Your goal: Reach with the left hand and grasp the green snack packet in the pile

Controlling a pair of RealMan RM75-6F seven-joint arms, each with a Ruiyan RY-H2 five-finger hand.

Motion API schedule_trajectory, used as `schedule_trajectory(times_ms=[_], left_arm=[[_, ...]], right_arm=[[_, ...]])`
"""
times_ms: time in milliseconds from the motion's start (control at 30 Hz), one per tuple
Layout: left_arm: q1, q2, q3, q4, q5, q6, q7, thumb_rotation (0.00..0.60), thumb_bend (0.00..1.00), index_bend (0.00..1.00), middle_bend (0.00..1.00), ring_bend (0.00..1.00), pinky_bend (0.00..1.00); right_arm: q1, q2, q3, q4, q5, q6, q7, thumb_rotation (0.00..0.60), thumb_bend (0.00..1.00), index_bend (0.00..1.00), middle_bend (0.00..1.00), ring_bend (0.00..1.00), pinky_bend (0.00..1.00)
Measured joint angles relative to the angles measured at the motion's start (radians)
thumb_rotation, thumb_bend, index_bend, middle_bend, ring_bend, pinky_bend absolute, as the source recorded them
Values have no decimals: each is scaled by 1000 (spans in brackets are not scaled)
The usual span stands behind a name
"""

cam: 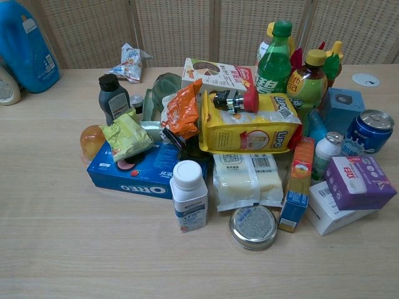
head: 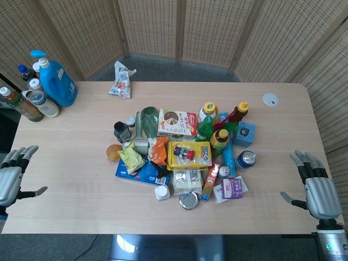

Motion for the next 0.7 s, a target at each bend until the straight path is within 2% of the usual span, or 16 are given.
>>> schedule_trajectory(times_ms=[467,700], left_arm=[[-42,-25,-21,31,-19,-57,25,600,0,17,0,0,0],[-134,-48,-34,53,36,-124,169,600,0,21,0,0,0]], right_arm=[[-1,-2,1,0,8,0,-6,600,0,0,0,0,0],[2,-3,4,1,9,-3,-8,600,0,0,0,0,0]])
